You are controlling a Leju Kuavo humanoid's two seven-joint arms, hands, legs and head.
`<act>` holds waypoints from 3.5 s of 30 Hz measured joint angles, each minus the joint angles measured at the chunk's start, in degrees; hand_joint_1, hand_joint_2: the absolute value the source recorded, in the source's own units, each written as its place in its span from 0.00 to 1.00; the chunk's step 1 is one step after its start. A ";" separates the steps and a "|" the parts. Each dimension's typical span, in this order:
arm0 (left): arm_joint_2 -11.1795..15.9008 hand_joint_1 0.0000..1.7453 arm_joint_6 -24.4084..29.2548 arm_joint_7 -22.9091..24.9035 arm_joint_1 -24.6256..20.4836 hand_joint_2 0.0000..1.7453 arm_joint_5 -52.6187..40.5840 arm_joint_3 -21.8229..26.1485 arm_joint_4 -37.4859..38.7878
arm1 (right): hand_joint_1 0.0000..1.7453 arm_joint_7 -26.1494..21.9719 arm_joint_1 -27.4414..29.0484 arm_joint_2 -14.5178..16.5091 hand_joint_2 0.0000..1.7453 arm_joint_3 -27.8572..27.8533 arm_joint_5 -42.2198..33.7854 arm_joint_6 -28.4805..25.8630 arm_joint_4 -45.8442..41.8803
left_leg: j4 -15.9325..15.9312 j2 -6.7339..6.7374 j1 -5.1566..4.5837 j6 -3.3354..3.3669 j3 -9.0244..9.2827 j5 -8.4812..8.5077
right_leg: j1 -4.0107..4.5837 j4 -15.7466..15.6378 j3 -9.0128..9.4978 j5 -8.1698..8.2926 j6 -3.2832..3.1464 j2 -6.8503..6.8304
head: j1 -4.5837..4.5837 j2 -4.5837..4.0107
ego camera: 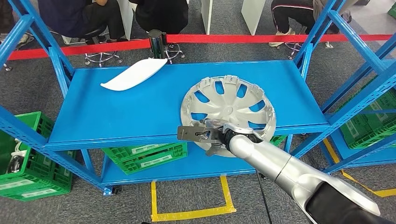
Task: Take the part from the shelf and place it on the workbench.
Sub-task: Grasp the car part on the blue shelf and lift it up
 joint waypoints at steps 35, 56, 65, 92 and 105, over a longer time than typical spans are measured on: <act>0.02 0.00 0.44 -0.24 0.06 0.00 0.81 0.00 0.44 | 1.00 0.00 -3.41 1.15 1.00 2.69 2.50 6.12 2.04 | -0.01 -0.07 0.01 0.00 0.52 0.00 | 0.01 -0.09 0.60 -0.01 -0.01 -0.08 | 0.03 0.00; 0.03 0.00 0.61 -0.33 0.07 0.00 1.19 0.00 0.45 | 1.00 -0.04 -3.27 1.14 1.00 3.00 0.04 2.17 1.82 | -0.01 -0.15 0.01 0.00 0.55 0.00 | 0.01 -0.14 0.65 -0.01 -0.01 -0.09 | 0.05 0.00; 0.04 0.00 1.16 -0.38 0.18 0.00 2.23 0.00 0.46 | 1.00 -14.83 0.81 0.35 1.00 -1.30 1.43 -39.27 -2.92 | 0.00 -0.44 0.03 0.00 0.52 0.00 | 0.04 -0.14 0.64 -0.01 -0.01 -0.21 | 0.01 0.00; -0.11 0.00 1.95 -0.62 0.33 0.00 1.56 0.00 0.46 | 1.00 -36.57 23.87 -2.31 1.00 -31.23 -2.36 -60.84 -30.79 | -0.01 -0.52 0.03 0.00 0.40 0.00 | 0.04 -0.30 0.64 -0.06 -0.07 -0.42 | 0.09 0.00; -0.02 0.00 1.46 -1.08 0.30 0.00 1.88 0.00 0.46 | 0.27 -23.91 21.73 -5.82 1.00 -30.91 -5.60 -44.51 -31.59 | -0.03 0.05 0.04 -0.01 0.32 -0.01 | 0.03 -0.29 0.63 -0.05 -0.06 -0.19 | 0.11 0.00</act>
